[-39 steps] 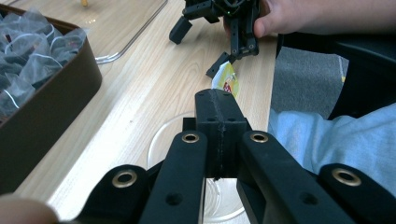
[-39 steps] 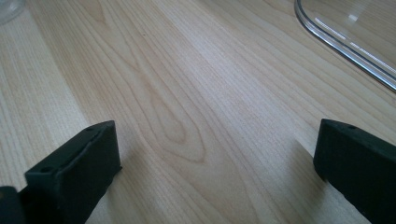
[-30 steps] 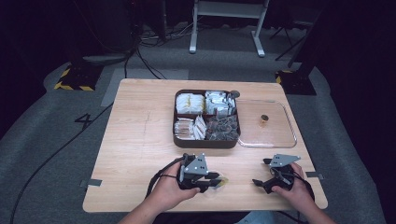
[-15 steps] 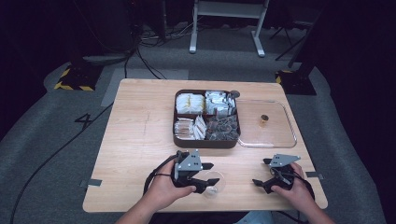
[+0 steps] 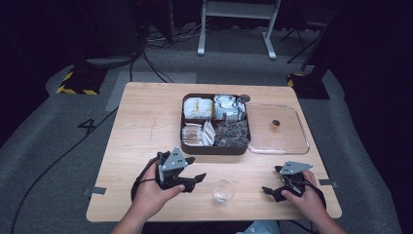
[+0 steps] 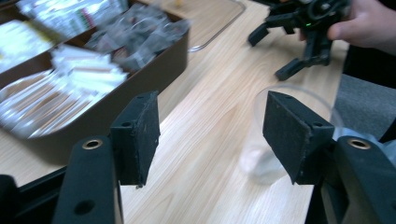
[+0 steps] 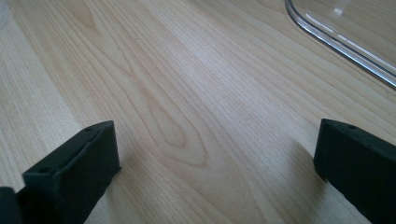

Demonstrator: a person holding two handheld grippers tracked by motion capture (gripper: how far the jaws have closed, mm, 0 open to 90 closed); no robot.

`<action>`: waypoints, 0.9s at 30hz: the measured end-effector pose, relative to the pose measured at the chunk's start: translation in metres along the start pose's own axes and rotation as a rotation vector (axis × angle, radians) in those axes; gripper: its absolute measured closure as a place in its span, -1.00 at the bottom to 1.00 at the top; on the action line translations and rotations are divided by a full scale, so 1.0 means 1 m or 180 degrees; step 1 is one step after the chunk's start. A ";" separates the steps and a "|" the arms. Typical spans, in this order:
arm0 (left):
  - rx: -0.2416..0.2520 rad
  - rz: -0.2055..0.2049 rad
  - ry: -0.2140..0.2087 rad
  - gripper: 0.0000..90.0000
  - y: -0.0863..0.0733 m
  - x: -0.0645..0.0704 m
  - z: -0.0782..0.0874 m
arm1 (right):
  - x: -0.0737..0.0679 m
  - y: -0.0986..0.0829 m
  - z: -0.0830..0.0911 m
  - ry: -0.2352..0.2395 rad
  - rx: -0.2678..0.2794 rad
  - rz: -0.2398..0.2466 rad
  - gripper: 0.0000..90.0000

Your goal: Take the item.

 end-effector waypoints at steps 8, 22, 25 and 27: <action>-0.0120 0.0115 0.0310 -0.23 -0.021 -0.022 0.016 | 0.000 0.000 0.000 0.0012 0.0004 0.0004 -1.00; -0.0426 0.0279 0.0446 -0.30 -0.062 -0.052 0.029 | 0.003 0.003 -0.004 0.0028 0.0014 0.0021 -1.00; -0.0481 0.0360 0.0427 -0.35 -0.069 -0.058 0.027 | 0.003 0.003 -0.004 0.0030 0.0015 0.0023 -1.00; -0.0576 0.0459 0.0458 -0.35 -0.078 -0.065 0.025 | 0.003 0.003 -0.004 0.0030 0.0015 0.0024 -1.00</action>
Point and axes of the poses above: each handheld gripper's, and its own axes: z roughly backward along the jaws, y roughly out of its top, x roughly to its right, the point moved 4 cm from there along -z, roughly forward along the jaws, and after that the axes turned 5 degrees about -y, right-handed, at the moved point
